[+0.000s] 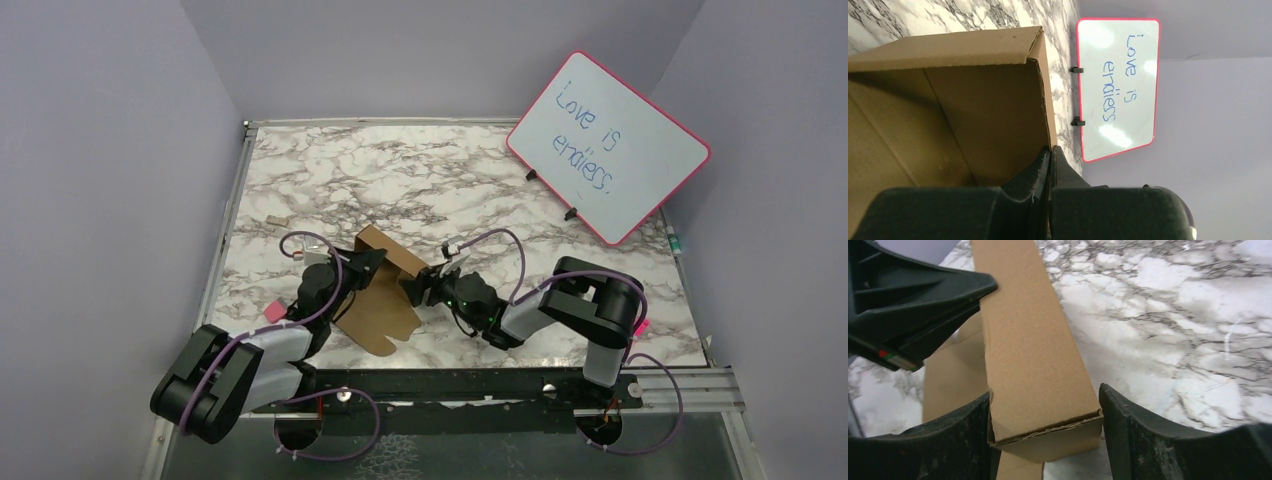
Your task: Fold the paper box
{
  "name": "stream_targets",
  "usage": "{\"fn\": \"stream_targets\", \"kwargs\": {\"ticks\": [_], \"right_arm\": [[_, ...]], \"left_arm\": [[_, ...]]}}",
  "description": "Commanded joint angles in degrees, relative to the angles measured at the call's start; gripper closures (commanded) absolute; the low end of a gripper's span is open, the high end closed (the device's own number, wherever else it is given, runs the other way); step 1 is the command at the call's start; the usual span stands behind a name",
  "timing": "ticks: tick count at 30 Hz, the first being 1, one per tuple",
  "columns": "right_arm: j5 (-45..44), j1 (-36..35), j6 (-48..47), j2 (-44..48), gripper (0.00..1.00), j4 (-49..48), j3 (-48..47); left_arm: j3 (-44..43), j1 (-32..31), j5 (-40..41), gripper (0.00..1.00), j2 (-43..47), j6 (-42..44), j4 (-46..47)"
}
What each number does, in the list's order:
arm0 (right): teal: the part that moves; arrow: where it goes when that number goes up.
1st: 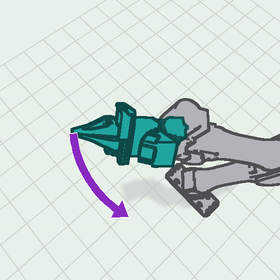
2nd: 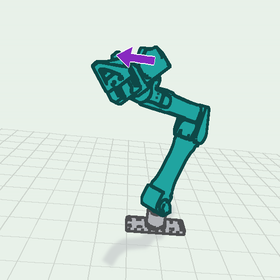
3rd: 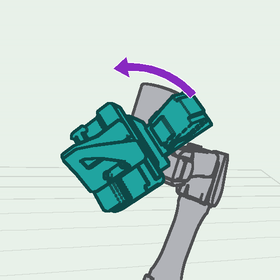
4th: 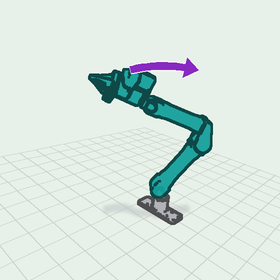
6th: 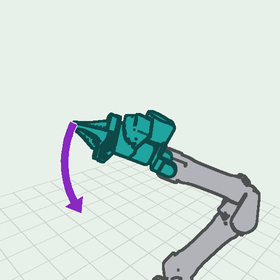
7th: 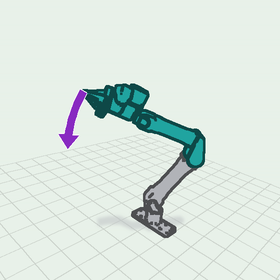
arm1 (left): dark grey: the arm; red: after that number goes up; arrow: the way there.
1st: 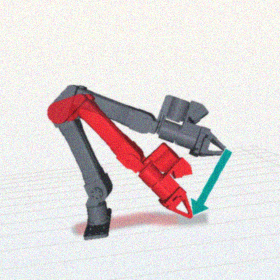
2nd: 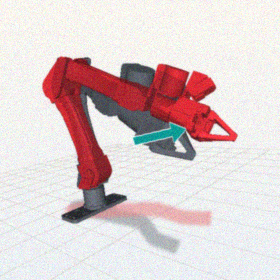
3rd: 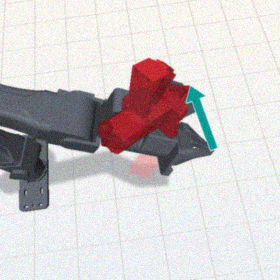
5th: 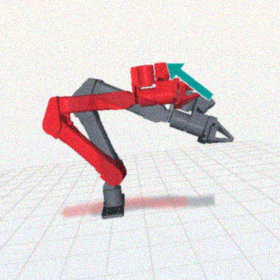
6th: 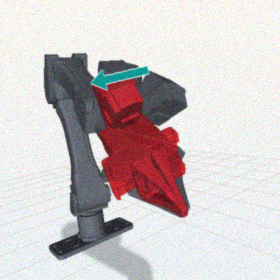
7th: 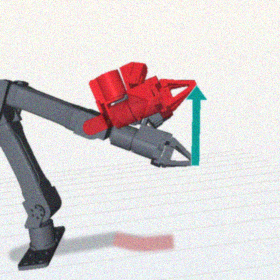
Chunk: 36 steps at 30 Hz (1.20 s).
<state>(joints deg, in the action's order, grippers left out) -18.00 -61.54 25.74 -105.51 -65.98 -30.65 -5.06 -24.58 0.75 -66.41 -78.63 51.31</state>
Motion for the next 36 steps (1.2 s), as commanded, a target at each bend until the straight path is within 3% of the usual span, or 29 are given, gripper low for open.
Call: {"fn": "stream_targets", "kwargs": {"ticks": [1, 7, 17, 27, 31, 33, 36], "right_arm": [[-9.73, -0.25, -4.41, 0.54, 0.32, 1.92, -1.41], [-12.11, -0.20, -12.27, 2.17, 0.34, 4.27, -0.96], [-10.00, -1.12, -10.29, 4.83, 0.39, 11.00, 2.11], [-21.45, -5.72, -6.18, 6.41, 0.45, 17.36, 4.12], [-23.38, -5.72, -7.91, 7.39, 0.53, 15.72, 4.79], [-23.63, -5.72, -10.87, 7.01, 0.56, 14.74, 4.23], [-23.77, -5.70, -16.97, 5.60, 0.60, 13.44, 2.54]], "left_arm": [[1.02, -1.71, 1.53, 0.99, 0.60, -0.91, 0.05], [1.84, -2.98, 1.99, 0.99, 1.42, -1.33, 0.02], [4.23, -4.89, 2.54, 0.99, 3.31, -0.83, 0.07], [7.50, -7.72, 4.04, 0.99, 8.11, 0.50, -0.95], [8.43, -8.16, 4.27, 0.99, 10.45, 0.94, -2.22], [8.56, -8.20, 3.96, 0.95, 11.87, 1.57, -3.32], [7.32, -8.21, 3.37, 0.78, 14.83, 4.46, -7.88]]}}
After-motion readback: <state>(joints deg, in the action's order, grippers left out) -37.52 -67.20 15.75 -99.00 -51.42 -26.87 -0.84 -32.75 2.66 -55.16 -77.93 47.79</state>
